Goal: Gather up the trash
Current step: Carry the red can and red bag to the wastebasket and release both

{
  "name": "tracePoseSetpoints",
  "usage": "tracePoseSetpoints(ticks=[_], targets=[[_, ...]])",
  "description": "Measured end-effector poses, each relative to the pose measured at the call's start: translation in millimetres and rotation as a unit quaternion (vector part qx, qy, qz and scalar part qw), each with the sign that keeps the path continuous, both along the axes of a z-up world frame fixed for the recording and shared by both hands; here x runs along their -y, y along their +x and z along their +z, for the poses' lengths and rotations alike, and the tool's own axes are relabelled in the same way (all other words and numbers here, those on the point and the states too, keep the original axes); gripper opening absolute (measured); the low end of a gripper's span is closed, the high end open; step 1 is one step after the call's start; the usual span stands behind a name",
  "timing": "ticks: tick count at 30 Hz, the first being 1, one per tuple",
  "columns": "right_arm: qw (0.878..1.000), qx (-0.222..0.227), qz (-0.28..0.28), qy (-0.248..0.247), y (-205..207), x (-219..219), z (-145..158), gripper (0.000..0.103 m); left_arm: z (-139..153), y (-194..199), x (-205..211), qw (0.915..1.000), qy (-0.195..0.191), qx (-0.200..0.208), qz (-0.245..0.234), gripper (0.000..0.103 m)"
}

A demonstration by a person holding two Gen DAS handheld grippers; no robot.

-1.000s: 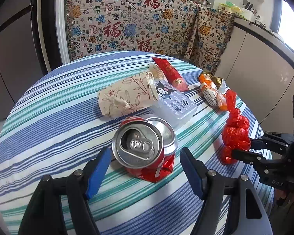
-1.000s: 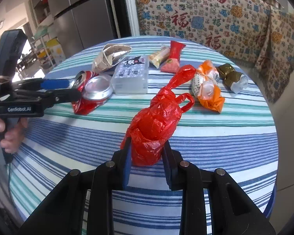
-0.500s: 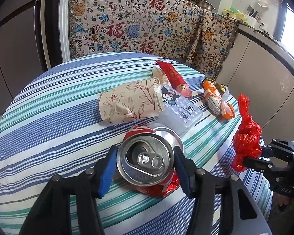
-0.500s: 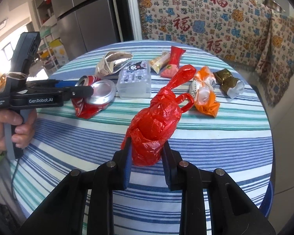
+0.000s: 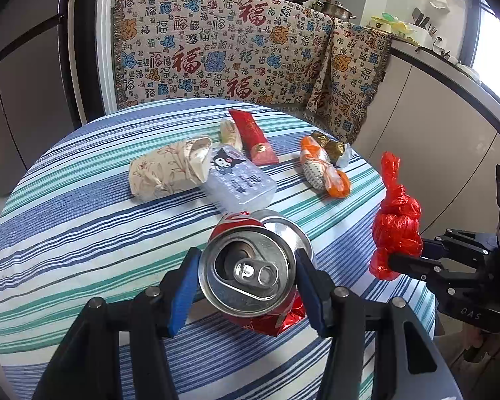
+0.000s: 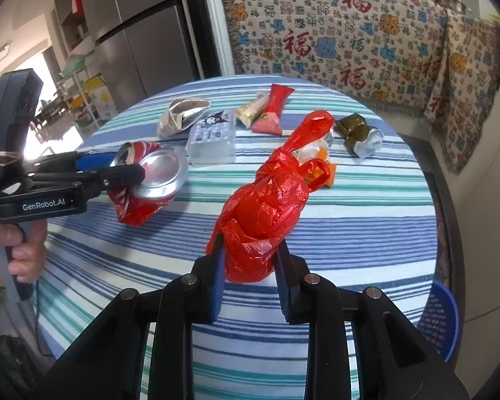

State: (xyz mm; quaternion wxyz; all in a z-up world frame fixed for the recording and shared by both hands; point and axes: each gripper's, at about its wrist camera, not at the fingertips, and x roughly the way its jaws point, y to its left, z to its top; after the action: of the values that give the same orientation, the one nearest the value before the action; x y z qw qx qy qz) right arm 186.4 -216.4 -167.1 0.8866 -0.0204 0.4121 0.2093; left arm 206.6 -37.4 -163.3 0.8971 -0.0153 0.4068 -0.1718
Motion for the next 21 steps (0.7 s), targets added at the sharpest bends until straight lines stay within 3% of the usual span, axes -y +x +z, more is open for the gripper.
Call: tracePoseSetpoints(ticks=[21], targets=[[0.998,-0.007,-0.063,0.024,-31,84,9,0.026,11,-11,112,0.9992,0.007,0.008,-0.039,0.057]])
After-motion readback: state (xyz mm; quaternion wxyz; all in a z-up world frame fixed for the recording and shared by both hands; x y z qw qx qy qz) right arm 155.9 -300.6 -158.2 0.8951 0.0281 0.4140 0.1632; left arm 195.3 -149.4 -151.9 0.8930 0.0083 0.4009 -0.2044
